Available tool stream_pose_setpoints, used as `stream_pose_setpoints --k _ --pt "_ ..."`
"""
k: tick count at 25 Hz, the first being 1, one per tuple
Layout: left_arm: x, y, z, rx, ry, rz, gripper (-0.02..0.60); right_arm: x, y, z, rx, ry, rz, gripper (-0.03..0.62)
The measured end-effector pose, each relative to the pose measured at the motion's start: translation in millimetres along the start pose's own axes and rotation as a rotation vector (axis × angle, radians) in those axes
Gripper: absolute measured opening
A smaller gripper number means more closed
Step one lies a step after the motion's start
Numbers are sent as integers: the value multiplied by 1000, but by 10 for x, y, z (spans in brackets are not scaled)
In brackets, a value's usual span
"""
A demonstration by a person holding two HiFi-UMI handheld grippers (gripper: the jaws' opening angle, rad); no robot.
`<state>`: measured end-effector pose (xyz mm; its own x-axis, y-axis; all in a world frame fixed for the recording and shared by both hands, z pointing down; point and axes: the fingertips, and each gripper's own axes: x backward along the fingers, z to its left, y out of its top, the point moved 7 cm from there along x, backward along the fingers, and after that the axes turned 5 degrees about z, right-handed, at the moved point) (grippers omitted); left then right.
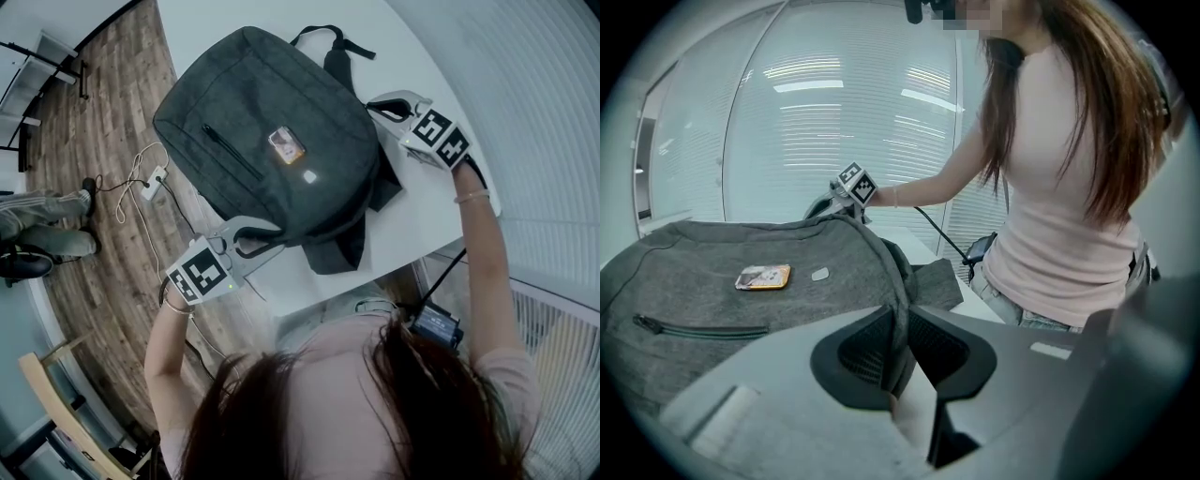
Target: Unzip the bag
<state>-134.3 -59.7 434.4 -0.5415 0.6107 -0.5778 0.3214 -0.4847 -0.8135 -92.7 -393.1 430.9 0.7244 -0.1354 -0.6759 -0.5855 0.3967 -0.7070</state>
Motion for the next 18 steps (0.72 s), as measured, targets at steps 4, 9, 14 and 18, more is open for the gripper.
stream_pose_setpoints --k 4,9,14,18 --pt "11 -4 -8 1 -3 4 64 -47 27 -37 9 14 -2 14" --pt "7 22 -20 0 -5 14 64 -87 75 -111 22 36 3 14" --pt "5 26 -30 2 -8 16 64 -135 107 -155 38 41 3 14" --pt "11 25 -20 2 -10 15 64 -177 147 -194 44 45 2 14"
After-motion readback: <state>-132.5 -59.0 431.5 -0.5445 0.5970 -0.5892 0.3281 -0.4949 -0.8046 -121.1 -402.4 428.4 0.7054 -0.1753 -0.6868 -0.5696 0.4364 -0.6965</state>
